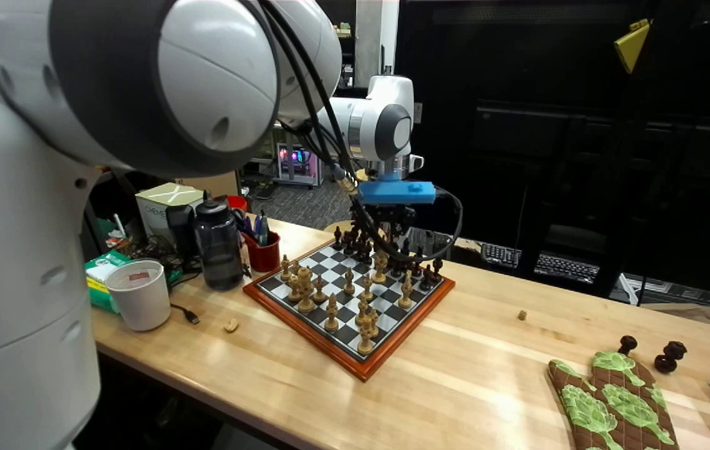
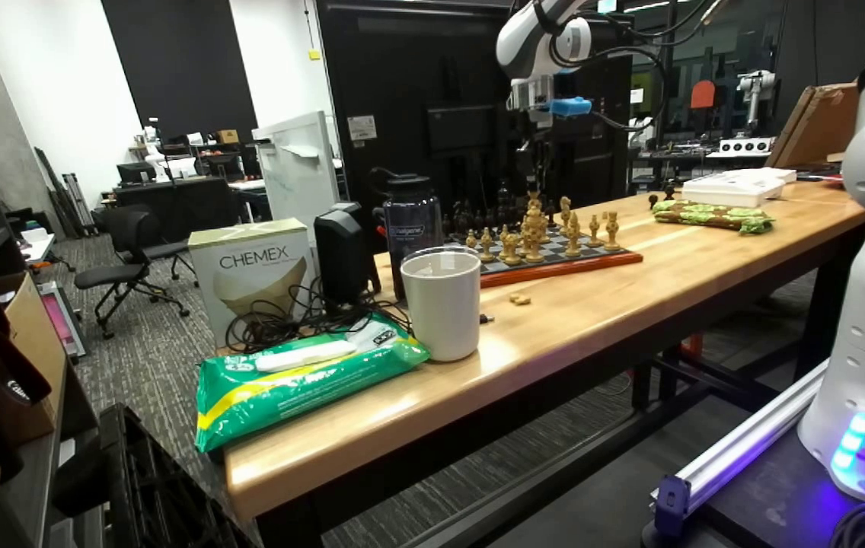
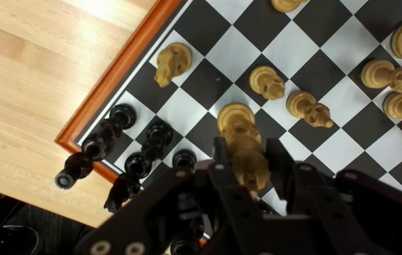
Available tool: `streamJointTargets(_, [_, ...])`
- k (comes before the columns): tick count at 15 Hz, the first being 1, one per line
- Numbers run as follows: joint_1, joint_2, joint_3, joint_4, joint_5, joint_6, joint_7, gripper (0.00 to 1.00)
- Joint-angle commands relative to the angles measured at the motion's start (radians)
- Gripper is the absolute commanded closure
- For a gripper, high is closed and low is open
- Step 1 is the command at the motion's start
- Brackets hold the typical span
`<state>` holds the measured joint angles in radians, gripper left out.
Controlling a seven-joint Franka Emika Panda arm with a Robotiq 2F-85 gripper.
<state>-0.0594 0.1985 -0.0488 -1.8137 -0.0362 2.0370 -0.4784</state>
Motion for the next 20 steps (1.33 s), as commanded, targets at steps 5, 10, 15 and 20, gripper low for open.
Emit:
streamJointTargets(5, [-0.011, 0.027, 0.013, 0.028, -0.005, -0.022, 0.008, 0.92])
streamJointTargets(10, [-0.014, 0.031, 0.014, 0.02, 0.001, -0.019, 0.003, 0.92])
streamJointTargets(15, [-0.017, 0.027, 0.014, 0.014, 0.002, -0.018, 0.002, 0.34])
streamJointTargets(20, [-0.018, 0.014, 0.014, 0.006, 0.001, -0.018, 0.005, 0.02])
